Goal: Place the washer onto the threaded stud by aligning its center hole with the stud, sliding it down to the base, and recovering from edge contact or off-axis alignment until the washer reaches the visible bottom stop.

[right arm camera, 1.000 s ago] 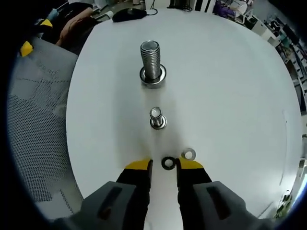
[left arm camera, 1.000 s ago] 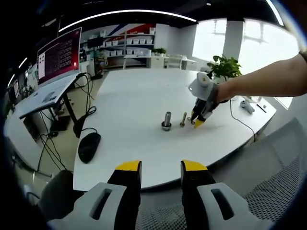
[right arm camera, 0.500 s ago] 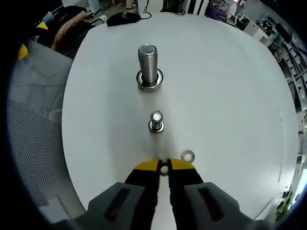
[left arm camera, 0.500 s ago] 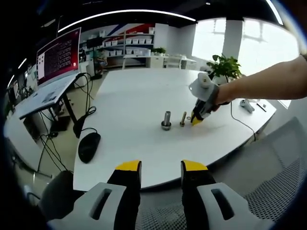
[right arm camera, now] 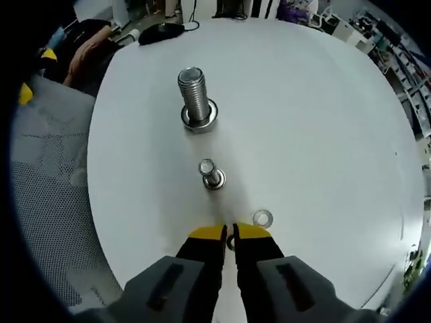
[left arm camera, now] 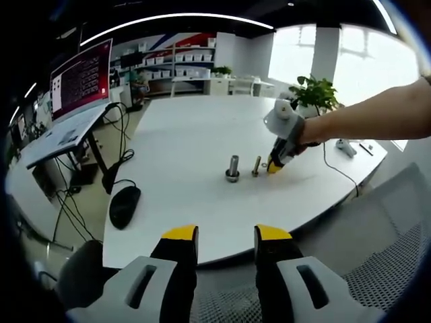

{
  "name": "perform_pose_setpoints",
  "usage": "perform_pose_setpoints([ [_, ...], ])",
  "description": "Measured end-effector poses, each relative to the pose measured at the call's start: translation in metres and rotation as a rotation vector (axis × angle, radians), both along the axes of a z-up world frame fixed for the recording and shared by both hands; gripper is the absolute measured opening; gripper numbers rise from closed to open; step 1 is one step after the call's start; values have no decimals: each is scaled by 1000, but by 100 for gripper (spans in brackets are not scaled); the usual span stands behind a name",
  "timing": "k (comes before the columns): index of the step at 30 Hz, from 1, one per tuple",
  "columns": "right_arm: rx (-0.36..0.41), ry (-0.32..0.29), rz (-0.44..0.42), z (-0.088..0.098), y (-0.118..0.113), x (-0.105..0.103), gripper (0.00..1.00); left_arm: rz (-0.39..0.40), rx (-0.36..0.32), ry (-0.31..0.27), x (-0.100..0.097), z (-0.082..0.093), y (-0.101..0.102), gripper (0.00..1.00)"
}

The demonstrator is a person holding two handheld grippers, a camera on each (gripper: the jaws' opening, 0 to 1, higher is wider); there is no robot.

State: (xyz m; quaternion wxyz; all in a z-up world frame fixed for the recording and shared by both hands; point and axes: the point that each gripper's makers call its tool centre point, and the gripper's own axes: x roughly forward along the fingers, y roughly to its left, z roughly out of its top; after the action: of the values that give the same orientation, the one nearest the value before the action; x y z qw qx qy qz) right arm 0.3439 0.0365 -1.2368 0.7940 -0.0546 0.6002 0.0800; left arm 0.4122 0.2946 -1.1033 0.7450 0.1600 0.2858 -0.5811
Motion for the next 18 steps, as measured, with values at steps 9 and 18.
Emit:
perform_pose_setpoints([
  [9,4,-63,13,13,-1,-3,20,-2,0,0,0,0,0,31],
  [18,-11,-45,57,10,-7,-8,25,-2,-1,2,1,0,0,32],
])
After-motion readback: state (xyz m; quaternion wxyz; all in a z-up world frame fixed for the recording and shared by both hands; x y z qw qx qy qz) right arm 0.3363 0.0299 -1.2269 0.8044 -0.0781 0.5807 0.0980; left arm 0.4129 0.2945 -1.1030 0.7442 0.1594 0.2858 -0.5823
